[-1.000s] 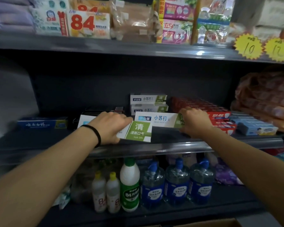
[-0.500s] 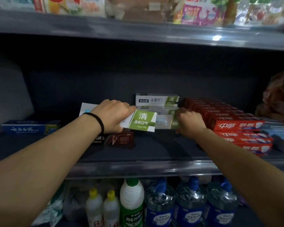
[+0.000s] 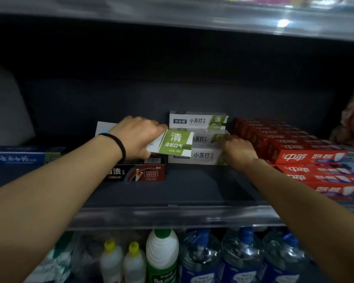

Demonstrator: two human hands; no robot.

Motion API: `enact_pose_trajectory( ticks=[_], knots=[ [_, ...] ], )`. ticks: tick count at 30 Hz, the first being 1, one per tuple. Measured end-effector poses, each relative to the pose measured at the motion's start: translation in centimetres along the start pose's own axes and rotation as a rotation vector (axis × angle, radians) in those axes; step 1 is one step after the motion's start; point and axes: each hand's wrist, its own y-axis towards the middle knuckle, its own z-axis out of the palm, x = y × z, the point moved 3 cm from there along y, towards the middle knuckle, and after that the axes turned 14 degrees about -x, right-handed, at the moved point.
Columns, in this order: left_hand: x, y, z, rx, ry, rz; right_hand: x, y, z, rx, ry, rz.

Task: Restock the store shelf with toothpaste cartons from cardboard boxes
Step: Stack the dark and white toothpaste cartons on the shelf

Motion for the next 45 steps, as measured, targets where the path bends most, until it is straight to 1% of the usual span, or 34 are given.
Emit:
enact_pose_trajectory(
  ticks=[3, 15, 24, 29, 32, 36, 41, 45],
  knots=[
    [-0.3, 0.3, 0.1, -0.004, 0.002, -0.002, 0.0, 0.5, 0.2, 0.010, 0.022, -0.002],
    [0.8, 1.9, 2.1, 0.034, 0.010, 0.001, -0.6, 3.9, 2.4, -0.059, -0.012, -0.015],
    [1.5, 2.8, 3.1, 0.054, 0.034, -0.012, -0.8, 6.1, 4.0, -0.039, 0.001, -0.038],
    [1.2, 2.9, 3.4, 0.078, 0.034, -0.025, -1.0, 6.6, 3.9, 0.052, 0.019, -0.060],
    [1.0, 2.9, 3.0, 0.087, 0.032, -0.042, -1.0, 6.3, 2.3, 0.104, 0.106, -0.106],
    [-0.1, 2.6, 1.9, 0.094, 0.058, -0.033, -0.6, 5.6, -2.1, 0.138, 0.282, -0.171],
    [-2.3, 2.3, -0.5, 0.030, 0.087, 0.014, -0.1, 3.6, -8.6, 0.287, 0.556, -0.175],
    [-4.4, 1.7, -2.1, -0.012, 0.111, 0.033, 0.8, 1.3, -11.9, 0.372, 0.655, -0.200]
  ],
)
